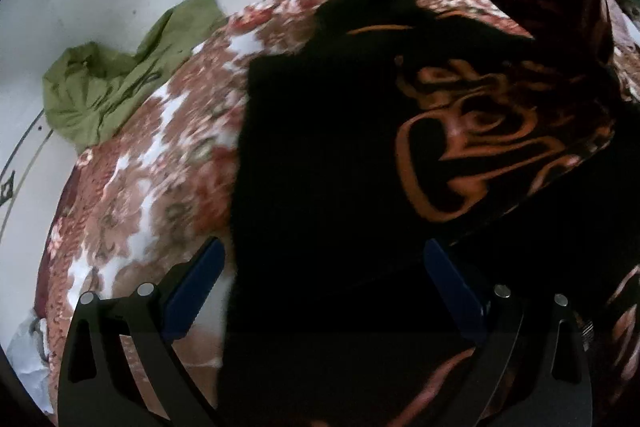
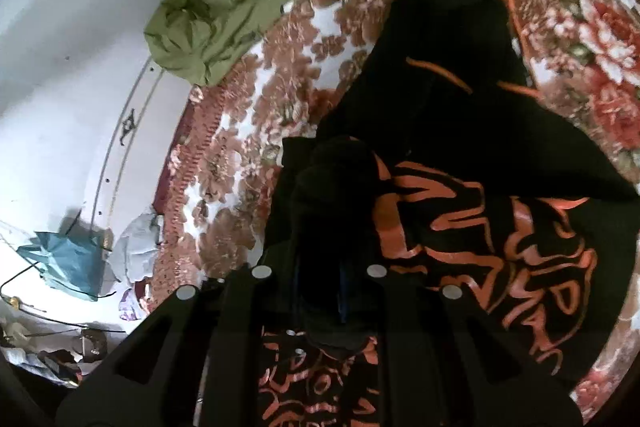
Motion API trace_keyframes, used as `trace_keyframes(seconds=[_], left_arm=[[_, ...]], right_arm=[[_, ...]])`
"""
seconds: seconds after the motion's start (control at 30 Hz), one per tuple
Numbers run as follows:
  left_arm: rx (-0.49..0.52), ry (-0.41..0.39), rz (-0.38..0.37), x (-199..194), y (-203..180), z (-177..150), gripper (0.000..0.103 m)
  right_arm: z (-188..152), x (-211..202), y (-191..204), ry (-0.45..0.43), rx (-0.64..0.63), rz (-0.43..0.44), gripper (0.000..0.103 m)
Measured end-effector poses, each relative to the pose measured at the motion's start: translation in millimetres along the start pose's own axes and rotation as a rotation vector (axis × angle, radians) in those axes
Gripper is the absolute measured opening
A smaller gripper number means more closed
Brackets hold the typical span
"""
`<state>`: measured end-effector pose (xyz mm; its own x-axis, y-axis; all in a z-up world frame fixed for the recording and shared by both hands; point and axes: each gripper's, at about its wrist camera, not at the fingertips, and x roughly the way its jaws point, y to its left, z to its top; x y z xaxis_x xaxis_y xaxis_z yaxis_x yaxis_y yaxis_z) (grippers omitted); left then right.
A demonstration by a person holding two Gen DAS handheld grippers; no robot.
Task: Fold large clothes
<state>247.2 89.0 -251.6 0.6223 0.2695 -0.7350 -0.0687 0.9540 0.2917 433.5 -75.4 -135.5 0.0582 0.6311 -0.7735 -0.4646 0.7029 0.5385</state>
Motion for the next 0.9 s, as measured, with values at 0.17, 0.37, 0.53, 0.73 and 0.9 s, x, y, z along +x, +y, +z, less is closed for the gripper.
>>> trace_keyframes(seconds=[0.17,0.37,0.53,0.73,0.9], left_arm=[[-0.013,0.012,-0.013,-0.3,25.6,-15.8,0.098],[0.017,0.017,-0.016,-7.3,25.7,-23.1,0.098],[0.047,0.018,-0.020,-15.0,24.0,-30.1,0.098],[0.040,0.046,-0.018,-17.9,32.6,-39.1,0.098],[-0.002,0.067,-0.010,-23.3,41.1,-44.0,0.098]], right_arm=[[-4.8,58.5,12.5,0.056,-0.029,-0.040,0.014],[-11.8,121.1,19.4,0.120,-0.070,-0.091,0.015],[-21.7,164.8,18.4,0.162,-0.116,-0.154,0.015],[-36.1,212.7,24.6,0.213,-0.173,-0.177,0.037],[-42.8,224.4,37.8,0.212,-0.218,-0.136,0.075]])
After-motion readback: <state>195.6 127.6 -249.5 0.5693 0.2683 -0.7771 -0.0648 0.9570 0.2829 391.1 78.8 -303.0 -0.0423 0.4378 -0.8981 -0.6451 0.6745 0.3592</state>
